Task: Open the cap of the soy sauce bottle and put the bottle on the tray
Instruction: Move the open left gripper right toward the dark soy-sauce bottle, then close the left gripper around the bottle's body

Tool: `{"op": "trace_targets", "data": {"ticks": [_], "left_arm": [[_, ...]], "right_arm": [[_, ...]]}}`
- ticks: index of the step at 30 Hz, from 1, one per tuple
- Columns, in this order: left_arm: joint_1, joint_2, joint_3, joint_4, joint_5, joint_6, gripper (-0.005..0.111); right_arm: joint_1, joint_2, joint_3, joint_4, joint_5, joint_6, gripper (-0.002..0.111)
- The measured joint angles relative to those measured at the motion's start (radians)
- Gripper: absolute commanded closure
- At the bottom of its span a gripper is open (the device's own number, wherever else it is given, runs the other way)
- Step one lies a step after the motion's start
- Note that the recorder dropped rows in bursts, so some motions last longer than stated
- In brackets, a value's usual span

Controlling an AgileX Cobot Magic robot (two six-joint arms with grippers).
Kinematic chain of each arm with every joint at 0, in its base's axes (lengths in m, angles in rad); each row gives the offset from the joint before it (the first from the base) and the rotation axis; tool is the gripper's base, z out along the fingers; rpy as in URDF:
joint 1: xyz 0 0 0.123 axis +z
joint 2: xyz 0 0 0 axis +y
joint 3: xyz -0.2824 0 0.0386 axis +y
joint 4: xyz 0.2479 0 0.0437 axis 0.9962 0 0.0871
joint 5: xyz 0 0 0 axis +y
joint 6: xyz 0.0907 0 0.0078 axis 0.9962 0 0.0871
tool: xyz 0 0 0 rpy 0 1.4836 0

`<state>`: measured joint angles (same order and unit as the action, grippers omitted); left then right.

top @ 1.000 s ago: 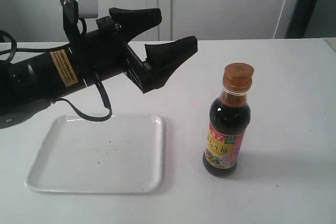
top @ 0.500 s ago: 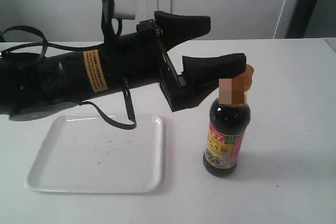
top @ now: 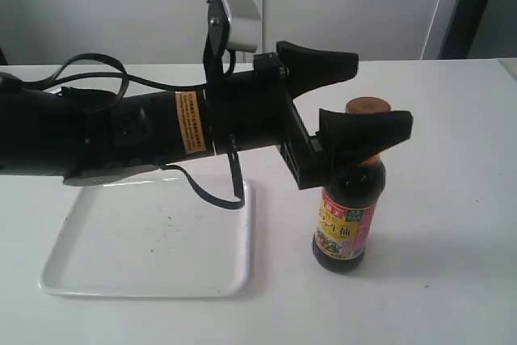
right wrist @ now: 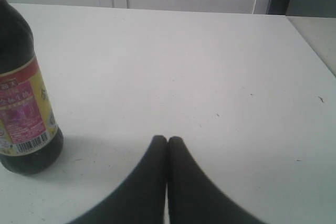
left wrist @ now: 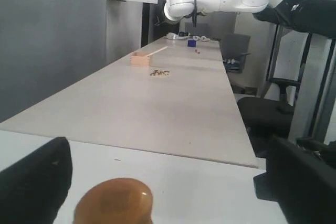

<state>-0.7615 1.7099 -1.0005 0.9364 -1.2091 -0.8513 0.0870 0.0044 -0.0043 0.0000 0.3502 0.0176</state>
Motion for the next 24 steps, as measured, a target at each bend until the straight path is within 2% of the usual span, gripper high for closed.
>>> {"op": "trace_targets", "data": {"ticks": [5, 13, 24], "left_arm": [[-0.023, 0.032, -0.009, 0.003, 0.000, 0.000, 0.002], [-0.023, 0.052, -0.012, 0.000, -0.025, 0.000, 0.002], [-0.023, 0.116, -0.076, -0.020, -0.056, 0.022, 0.002]], "right_arm": [[0.000, 0.000, 0.000, 0.000, 0.000, 0.000, 0.108], [0.000, 0.000, 0.000, 0.000, 0.000, 0.000, 0.108], [0.000, 0.000, 0.000, 0.000, 0.000, 0.000, 0.108]]}}
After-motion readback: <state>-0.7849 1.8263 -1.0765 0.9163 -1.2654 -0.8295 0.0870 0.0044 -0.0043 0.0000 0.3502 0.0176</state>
